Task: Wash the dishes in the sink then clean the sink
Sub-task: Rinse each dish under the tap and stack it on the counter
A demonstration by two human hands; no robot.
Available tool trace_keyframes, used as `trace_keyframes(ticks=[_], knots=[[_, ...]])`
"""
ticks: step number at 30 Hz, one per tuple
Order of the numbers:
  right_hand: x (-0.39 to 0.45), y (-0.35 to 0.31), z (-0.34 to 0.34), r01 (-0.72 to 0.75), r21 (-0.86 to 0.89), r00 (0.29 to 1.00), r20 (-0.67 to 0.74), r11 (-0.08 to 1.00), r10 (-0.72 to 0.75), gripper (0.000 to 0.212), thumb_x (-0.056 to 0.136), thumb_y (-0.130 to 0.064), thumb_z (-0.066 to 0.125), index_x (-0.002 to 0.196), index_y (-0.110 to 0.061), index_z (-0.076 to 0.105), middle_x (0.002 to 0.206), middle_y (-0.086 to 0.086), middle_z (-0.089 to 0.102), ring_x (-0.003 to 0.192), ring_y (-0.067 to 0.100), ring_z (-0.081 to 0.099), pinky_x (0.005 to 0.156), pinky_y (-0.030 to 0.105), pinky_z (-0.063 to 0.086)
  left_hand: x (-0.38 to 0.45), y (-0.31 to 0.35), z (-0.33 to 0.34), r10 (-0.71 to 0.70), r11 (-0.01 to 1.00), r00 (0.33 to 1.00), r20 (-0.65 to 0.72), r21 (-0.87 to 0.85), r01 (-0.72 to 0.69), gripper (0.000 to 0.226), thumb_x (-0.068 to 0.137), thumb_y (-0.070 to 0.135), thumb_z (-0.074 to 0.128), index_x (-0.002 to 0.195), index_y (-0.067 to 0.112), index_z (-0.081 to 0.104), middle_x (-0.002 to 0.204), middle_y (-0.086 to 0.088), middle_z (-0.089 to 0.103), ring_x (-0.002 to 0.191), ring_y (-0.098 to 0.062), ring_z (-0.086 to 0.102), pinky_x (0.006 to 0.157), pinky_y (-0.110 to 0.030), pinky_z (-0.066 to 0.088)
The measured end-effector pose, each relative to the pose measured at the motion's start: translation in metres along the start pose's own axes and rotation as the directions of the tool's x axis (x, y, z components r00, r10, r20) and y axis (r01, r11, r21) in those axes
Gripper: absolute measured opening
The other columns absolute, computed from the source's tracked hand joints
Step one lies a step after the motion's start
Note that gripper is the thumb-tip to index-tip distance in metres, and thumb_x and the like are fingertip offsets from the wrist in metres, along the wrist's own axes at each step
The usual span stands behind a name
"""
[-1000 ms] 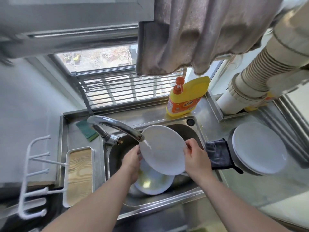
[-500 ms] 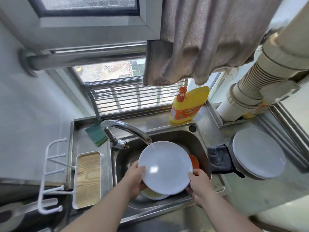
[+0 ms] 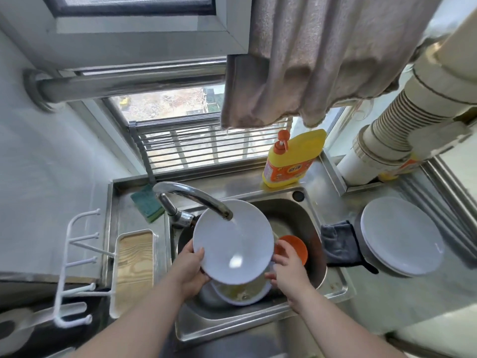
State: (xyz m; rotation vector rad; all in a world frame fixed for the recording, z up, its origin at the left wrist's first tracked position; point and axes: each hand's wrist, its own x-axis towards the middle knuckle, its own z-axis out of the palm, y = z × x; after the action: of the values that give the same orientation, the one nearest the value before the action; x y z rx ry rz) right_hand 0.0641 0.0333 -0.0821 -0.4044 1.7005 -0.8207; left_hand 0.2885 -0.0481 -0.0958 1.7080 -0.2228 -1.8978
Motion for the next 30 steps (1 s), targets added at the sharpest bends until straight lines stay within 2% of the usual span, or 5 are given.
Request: trace_keyframes(ticks=[4,9,15,18,30], knots=[[-0.005,-0.012,-0.038,0.291,-0.501,0.951,0.056,0.815,-0.305,0.036,0.103,-0.016,0.057,0.122,-0.045,0.064,0.123,-0.019,0.062,0.115,0.006,0.060,0.102,0.028,0.052,0.002,-0.013,0.021,-0.111,0.993,0.994,0.006,-0.041,0.112,0.030,0.115,0.021,0.035,0.126,0.031,0.061,0.125,-0.014,0.071,0.110,-0.042,0.068,0.078,-0.061,0.061],[-0.002,-0.030,-0.064,0.546,-0.752,0.749,0.239,0.370,-0.618,0.015,0.087,-0.022,0.082,0.095,-0.035,0.080,0.102,-0.016,0.047,0.102,0.011,0.044,0.087,0.011,0.038,0.004,-0.016,0.029,-0.332,0.931,0.936,0.117,-0.116,0.345,0.038,0.110,0.040,0.043,0.119,0.011,0.066,0.096,-0.018,0.076,0.079,-0.036,0.075,0.067,-0.046,0.064],[-0.006,-0.056,-0.024,0.365,-0.181,0.928,0.154,0.913,-0.340,0.015,0.098,-0.017,0.071,0.084,-0.015,0.075,0.073,-0.003,0.070,0.070,0.009,0.060,0.068,0.029,0.050,0.003,-0.006,0.030,-0.368,0.928,0.925,0.092,-0.028,0.372,0.071,0.093,0.086,0.029,0.119,0.029,0.063,0.092,-0.014,0.054,0.073,-0.026,0.053,0.063,-0.032,0.052],[-0.006,-0.058,0.003,0.244,-0.121,0.967,0.100,0.962,-0.233,0.017,0.100,-0.021,0.069,0.089,-0.011,0.077,0.076,-0.001,0.073,0.070,0.011,0.062,0.064,0.028,0.051,0.000,-0.011,0.030,-0.376,0.924,0.926,-0.011,0.066,0.376,0.075,0.091,0.087,0.036,0.122,0.024,0.065,0.115,-0.016,0.055,0.101,-0.034,0.060,0.078,-0.042,0.056],[0.005,-0.075,0.043,0.017,0.026,0.987,0.160,1.000,-0.021,0.019,0.098,-0.025,0.069,0.093,-0.009,0.078,0.081,0.005,0.071,0.074,0.020,0.058,0.069,0.033,0.049,0.006,-0.006,0.013,-0.252,0.967,0.967,-0.026,0.017,0.253,0.062,0.101,0.069,0.043,0.139,0.023,0.059,0.084,-0.013,0.057,0.037,-0.025,0.050,0.044,-0.028,0.048]])
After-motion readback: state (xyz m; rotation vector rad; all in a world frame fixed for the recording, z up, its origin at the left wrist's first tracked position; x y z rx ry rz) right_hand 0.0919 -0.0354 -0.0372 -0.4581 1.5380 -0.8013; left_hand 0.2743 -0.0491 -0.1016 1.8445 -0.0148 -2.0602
